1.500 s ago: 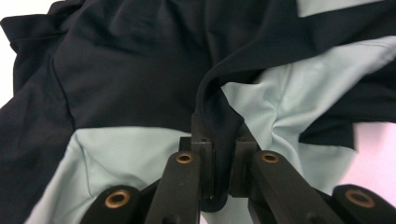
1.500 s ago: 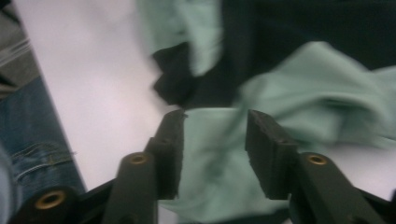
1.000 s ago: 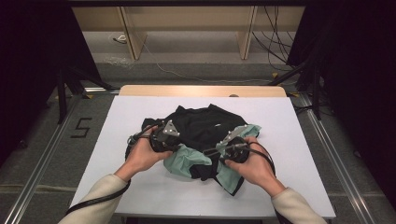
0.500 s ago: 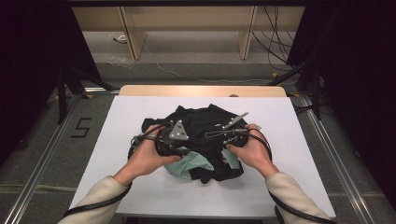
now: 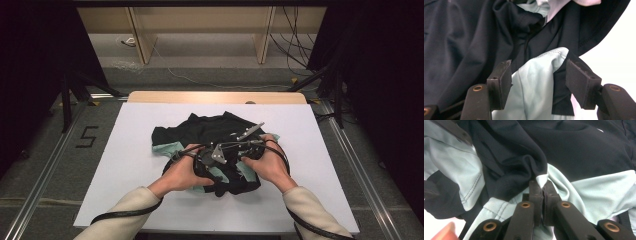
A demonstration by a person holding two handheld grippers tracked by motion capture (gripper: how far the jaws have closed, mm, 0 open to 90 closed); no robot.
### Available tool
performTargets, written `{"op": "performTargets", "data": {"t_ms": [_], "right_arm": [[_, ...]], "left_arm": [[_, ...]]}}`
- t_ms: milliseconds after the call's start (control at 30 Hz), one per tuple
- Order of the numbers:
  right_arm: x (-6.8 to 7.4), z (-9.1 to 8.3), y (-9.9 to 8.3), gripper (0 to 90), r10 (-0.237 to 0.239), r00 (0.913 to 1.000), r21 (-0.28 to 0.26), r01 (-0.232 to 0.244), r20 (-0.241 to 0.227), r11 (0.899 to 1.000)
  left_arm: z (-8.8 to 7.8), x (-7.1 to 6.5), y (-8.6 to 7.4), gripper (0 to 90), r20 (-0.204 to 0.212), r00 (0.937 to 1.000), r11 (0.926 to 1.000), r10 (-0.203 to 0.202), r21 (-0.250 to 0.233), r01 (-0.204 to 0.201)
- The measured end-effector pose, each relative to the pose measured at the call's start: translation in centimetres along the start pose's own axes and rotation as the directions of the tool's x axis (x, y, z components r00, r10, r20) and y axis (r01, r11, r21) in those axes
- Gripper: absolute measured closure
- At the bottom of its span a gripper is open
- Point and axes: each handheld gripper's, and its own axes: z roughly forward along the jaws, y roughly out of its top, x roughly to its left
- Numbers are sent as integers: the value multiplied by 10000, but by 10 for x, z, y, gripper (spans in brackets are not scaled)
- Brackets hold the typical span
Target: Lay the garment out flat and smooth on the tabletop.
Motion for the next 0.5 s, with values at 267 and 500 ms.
{"op": "performTargets", "data": {"t_ms": [267,500], "right_arm": [[0,1,-2,882,125,9999,-34,-126,-37,9999],[-1,1,-4,881,194,9997,-28,-194,-113,9998]], "left_arm": [[16,2,-4,519,362,9993,9995,-123,281,112],[22,0,-9,809,394,9988,9955,300,887,-334]]}}
